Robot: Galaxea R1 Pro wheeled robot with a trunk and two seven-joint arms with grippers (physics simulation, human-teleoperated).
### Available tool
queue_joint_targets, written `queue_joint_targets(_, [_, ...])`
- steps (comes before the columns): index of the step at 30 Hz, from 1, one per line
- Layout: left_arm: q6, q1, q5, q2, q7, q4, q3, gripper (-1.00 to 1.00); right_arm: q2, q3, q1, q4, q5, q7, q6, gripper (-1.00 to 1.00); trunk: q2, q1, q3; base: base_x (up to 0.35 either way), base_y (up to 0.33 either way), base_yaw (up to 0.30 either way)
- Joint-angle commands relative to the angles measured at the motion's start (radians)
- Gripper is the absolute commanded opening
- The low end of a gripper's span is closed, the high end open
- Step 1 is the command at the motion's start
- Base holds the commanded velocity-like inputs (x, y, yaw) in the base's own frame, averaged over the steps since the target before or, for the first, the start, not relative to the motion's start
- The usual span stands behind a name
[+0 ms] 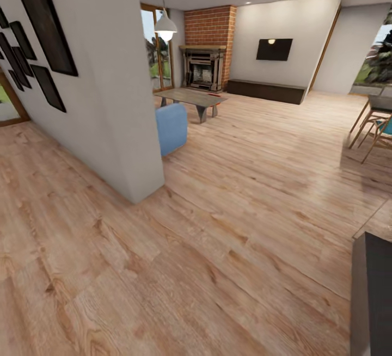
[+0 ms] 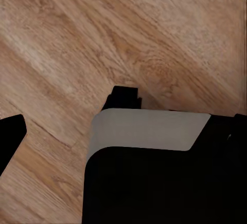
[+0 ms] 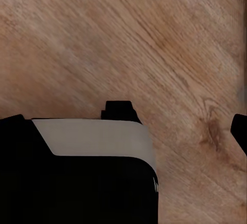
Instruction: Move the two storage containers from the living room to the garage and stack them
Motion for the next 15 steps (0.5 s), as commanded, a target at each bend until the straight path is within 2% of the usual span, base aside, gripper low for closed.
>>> queue_joint_targets(1, [0.003,0.0,0.007,0.0,0.003,0.0,0.0,1.0,0.001,0.008,-0.001,0.003,-0.009,0.0,-0.005,1.0,0.0,0.001,-0.001,0.322,0.0,-0.253])
queue_joint_targets(15, [0.003,0.0,0.007,0.0,0.003,0.0,0.0,1.0,0.001,0.008,-0.001,0.003,-0.009,0.0,-0.005,1.0,0.0,0.001,-0.001,0.322,0.0,-0.253])
